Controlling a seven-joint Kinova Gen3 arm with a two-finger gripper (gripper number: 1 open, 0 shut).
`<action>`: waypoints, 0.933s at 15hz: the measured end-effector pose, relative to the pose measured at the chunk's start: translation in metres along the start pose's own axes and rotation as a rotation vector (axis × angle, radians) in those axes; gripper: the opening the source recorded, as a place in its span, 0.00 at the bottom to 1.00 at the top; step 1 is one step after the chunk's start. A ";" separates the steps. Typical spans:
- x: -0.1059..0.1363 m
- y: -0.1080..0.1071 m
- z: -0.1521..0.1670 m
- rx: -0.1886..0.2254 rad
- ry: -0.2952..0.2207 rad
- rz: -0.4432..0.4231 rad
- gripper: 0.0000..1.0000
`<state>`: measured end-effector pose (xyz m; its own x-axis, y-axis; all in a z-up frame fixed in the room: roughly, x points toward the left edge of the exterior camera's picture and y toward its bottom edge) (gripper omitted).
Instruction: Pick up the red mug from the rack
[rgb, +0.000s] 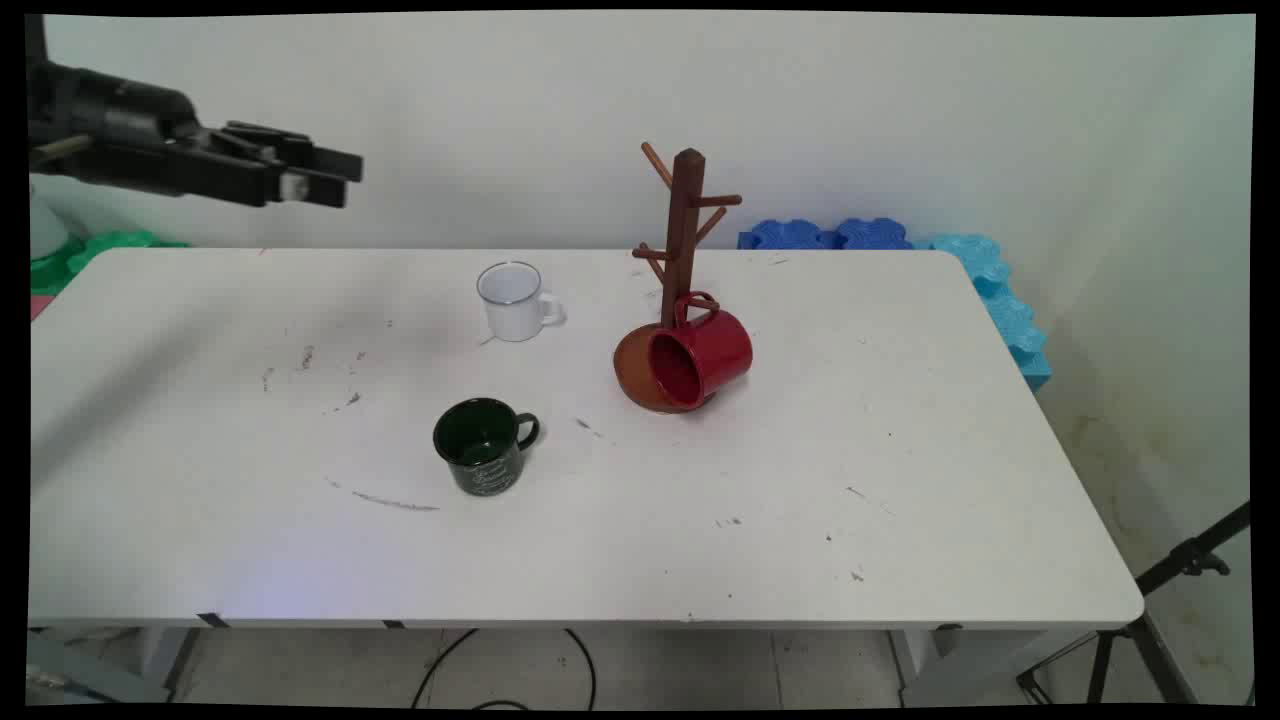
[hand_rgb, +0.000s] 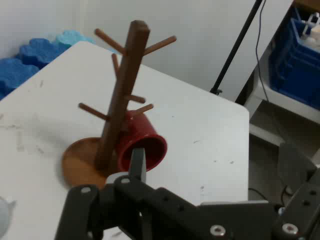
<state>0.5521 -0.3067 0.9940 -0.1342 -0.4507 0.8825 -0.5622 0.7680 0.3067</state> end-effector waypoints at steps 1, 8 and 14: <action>0.002 0.007 0.008 0.004 -0.002 -0.013 1.00; 0.002 0.064 0.088 0.045 -0.039 -0.089 1.00; -0.014 0.085 0.148 0.082 -0.086 -0.090 1.00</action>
<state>0.3850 -0.3021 0.9547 -0.1478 -0.5557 0.8181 -0.6394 0.6848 0.3497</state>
